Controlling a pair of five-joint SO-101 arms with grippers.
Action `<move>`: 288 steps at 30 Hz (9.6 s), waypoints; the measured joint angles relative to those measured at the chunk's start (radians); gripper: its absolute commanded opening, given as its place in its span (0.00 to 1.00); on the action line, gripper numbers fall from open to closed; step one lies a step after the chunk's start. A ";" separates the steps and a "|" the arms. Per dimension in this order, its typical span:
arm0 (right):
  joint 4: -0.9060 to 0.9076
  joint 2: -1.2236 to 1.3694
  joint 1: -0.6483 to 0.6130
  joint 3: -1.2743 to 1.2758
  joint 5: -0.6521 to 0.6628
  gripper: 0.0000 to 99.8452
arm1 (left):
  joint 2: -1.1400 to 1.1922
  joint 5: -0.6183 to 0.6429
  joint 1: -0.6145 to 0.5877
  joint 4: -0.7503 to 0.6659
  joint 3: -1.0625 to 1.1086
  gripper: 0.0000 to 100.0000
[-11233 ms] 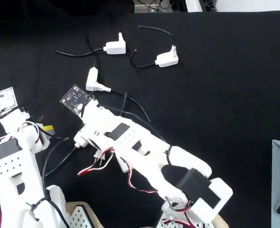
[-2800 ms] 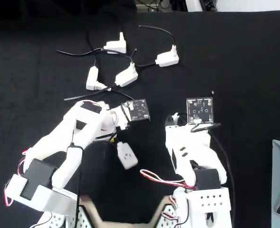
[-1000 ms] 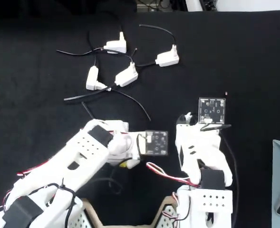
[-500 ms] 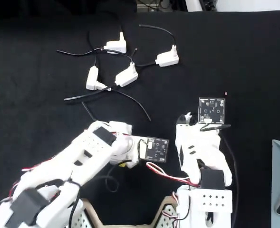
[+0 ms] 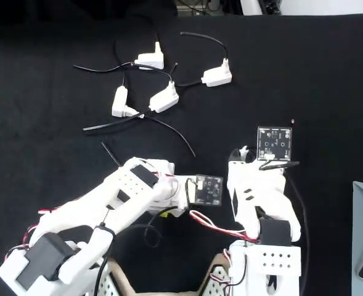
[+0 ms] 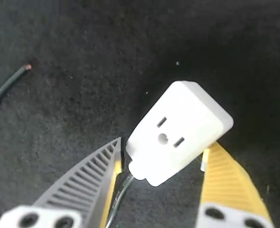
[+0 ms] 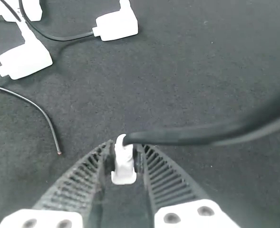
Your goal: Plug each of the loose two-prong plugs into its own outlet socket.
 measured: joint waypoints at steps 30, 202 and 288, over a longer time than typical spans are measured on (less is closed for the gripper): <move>0.000 0.000 0.000 0.000 0.000 0.01 | 0.008 0.221 -0.359 0.511 -0.198 0.03; -0.273 0.387 -0.690 -0.137 0.140 0.01 | -1.142 0.844 -0.957 0.483 0.245 0.26; -0.678 1.350 -0.824 -0.466 0.175 0.01 | -1.162 0.882 -0.957 0.384 0.411 0.26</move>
